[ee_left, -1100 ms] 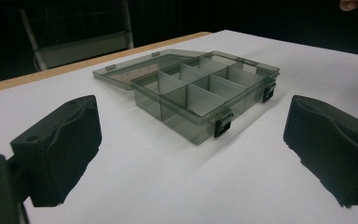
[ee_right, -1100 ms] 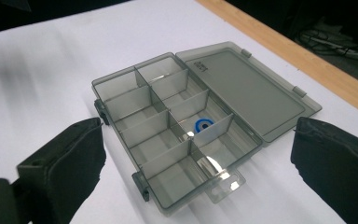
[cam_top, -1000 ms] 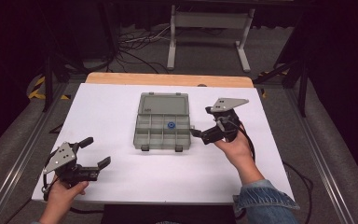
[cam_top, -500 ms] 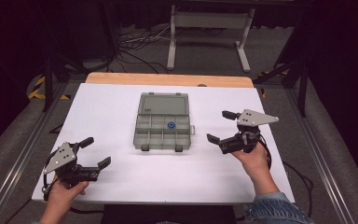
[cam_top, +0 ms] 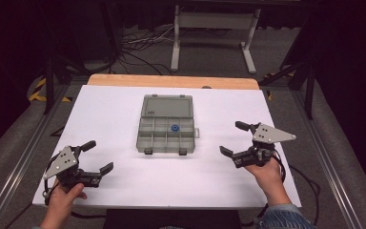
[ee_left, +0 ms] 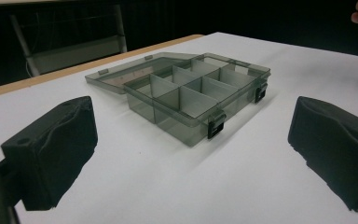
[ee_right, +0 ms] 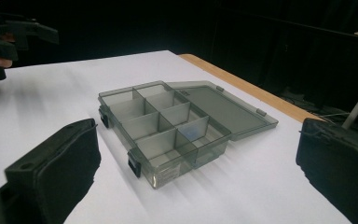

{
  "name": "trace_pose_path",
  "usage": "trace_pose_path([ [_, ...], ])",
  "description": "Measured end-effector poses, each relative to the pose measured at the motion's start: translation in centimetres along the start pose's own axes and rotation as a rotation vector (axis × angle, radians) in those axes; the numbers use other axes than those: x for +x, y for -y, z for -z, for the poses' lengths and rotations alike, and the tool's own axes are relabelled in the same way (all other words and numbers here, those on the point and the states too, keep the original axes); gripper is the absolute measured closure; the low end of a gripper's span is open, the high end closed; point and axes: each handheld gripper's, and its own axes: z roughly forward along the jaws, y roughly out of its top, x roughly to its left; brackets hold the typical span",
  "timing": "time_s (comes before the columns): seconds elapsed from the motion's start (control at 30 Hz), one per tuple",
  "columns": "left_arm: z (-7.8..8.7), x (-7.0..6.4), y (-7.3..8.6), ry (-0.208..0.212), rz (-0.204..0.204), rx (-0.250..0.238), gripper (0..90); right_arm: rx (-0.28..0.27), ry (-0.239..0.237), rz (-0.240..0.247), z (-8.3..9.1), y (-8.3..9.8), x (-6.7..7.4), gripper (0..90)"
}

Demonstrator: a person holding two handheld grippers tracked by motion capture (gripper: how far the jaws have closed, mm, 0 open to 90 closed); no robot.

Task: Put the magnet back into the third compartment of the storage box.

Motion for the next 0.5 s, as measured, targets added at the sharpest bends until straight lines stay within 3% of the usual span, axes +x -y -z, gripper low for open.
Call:
trace_pose_path([
  [0.2,0.0,0.1,0.1,0.001,0.004,-0.001,1.5,-0.006,0.022,0.005,0.4,1.7,0.7,0.1],
  [0.5,0.1,0.3,0.2,0.015,0.029,-0.006,0.8,-0.043,0.041,-0.029,1.3,3.8,1.0,0.3],
])
